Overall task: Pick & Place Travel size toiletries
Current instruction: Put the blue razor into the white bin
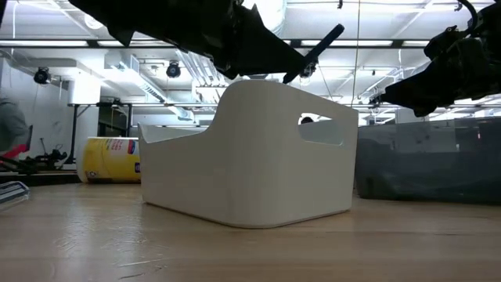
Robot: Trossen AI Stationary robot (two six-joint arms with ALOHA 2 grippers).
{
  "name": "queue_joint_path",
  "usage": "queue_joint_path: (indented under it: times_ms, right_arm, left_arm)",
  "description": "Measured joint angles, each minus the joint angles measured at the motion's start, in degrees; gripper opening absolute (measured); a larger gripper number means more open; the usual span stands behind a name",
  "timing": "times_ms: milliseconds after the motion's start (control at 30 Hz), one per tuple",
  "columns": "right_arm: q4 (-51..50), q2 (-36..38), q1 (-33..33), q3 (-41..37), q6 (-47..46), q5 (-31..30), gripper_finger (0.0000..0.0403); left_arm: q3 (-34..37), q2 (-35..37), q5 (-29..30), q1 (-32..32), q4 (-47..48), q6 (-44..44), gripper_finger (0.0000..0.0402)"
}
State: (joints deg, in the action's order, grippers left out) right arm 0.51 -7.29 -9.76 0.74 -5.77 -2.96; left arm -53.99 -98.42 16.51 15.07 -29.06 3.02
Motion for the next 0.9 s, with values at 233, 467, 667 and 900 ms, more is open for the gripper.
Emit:
queue_joint_path:
  times_ms: [233,467,667,900]
  right_arm:
    - [0.0,0.0,-0.02,0.01,0.08,-0.02,0.0197]
    - [-0.02,0.02,0.0,0.01,0.1,0.0,0.0199]
    - [0.0,0.02,-0.02,0.02,-0.07,0.0,0.0183]
    - [0.0,0.02,-0.02,0.0,-0.05,0.0,0.0162]
  left_arm:
    - [-0.06,1.3,-0.02,0.26,6.28,-1.38,0.0124]
    - [-0.06,7.21,-0.59,2.6,15.69,-5.32,0.0126]
    - [-0.06,12.22,-0.85,6.15,26.09,-12.69,0.0126]
    - [-0.03,14.25,-0.91,10.71,35.79,-22.77,0.0126]
